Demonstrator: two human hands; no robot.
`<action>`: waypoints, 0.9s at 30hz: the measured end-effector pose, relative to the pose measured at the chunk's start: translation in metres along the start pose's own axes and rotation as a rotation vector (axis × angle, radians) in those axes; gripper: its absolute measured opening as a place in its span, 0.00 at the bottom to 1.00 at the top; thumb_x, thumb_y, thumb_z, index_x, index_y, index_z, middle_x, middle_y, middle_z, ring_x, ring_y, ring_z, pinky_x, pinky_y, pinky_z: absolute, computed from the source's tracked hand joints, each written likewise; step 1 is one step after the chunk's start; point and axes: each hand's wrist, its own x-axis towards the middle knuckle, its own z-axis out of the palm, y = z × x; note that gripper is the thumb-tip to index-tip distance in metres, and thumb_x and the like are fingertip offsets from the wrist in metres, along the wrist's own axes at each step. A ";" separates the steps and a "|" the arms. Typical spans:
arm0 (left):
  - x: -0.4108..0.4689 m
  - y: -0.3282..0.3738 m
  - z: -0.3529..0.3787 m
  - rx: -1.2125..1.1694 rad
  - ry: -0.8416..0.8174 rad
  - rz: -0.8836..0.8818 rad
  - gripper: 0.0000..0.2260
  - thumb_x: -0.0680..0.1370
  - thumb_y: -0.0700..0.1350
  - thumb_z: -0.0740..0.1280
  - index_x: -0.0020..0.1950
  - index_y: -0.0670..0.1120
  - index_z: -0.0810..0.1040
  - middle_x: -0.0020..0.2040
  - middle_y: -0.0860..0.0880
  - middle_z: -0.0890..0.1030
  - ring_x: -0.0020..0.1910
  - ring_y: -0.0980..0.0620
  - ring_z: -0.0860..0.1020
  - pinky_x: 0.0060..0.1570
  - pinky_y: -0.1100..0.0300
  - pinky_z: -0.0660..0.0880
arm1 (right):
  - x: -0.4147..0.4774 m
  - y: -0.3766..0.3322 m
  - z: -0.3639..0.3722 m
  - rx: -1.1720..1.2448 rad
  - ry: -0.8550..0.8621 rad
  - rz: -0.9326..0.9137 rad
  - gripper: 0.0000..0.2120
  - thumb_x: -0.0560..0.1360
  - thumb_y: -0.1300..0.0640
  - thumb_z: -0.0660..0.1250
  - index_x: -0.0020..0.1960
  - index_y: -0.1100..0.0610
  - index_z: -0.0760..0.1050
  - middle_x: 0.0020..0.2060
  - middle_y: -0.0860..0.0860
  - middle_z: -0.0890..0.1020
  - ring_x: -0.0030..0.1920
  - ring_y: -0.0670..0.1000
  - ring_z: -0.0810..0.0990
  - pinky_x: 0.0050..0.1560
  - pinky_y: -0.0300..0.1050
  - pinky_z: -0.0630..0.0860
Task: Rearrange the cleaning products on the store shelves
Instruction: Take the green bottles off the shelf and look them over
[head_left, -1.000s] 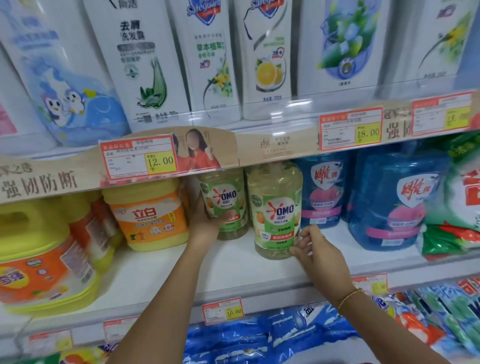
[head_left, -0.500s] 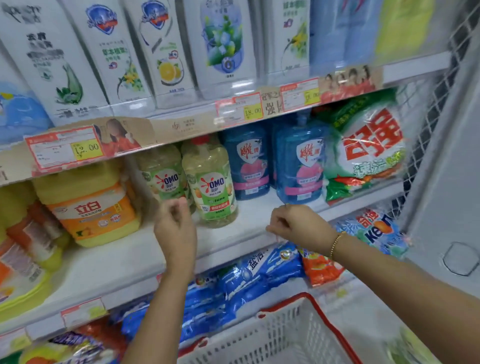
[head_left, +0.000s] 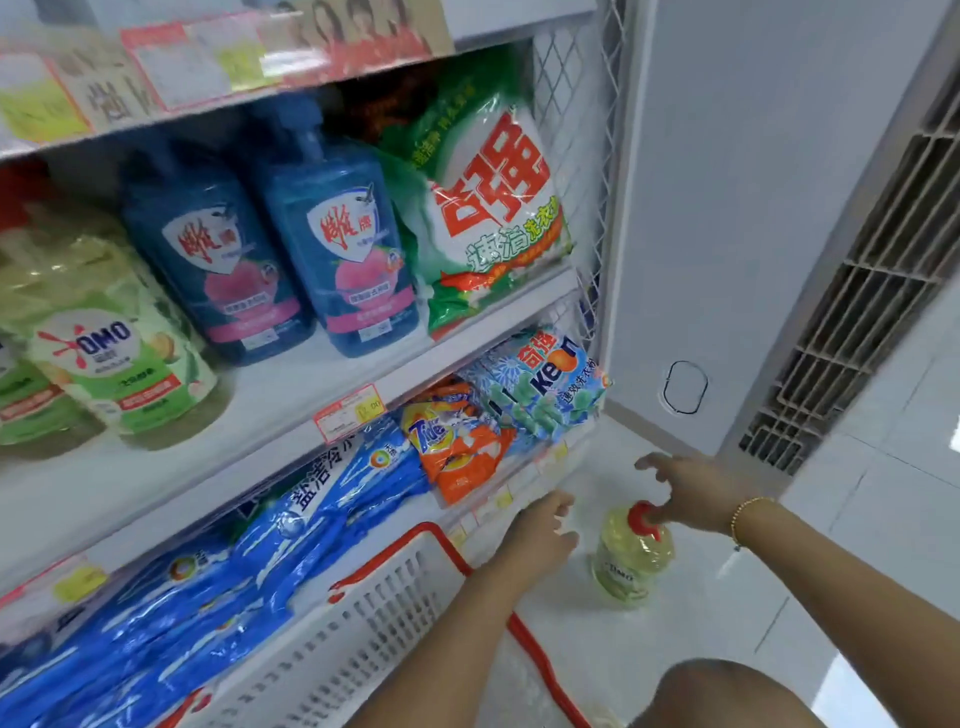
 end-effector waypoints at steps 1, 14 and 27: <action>0.009 -0.001 0.012 0.032 -0.052 -0.027 0.23 0.78 0.39 0.66 0.72 0.46 0.66 0.67 0.48 0.71 0.62 0.51 0.73 0.58 0.64 0.69 | 0.005 0.008 0.011 0.034 -0.019 0.012 0.33 0.71 0.47 0.72 0.72 0.49 0.63 0.63 0.53 0.74 0.63 0.52 0.73 0.59 0.41 0.68; 0.045 -0.010 0.061 -0.188 -0.276 -0.226 0.34 0.78 0.34 0.62 0.78 0.55 0.52 0.73 0.53 0.63 0.65 0.54 0.69 0.65 0.61 0.67 | 0.053 0.009 0.061 -0.011 0.055 0.099 0.17 0.69 0.49 0.72 0.53 0.58 0.76 0.49 0.54 0.79 0.51 0.52 0.77 0.48 0.41 0.72; -0.029 0.002 -0.013 -0.436 0.079 0.032 0.37 0.63 0.41 0.79 0.63 0.63 0.64 0.61 0.62 0.74 0.62 0.58 0.72 0.49 0.69 0.74 | -0.033 -0.106 -0.066 -0.123 0.065 -0.248 0.15 0.66 0.48 0.72 0.44 0.59 0.81 0.37 0.51 0.84 0.35 0.49 0.79 0.31 0.38 0.73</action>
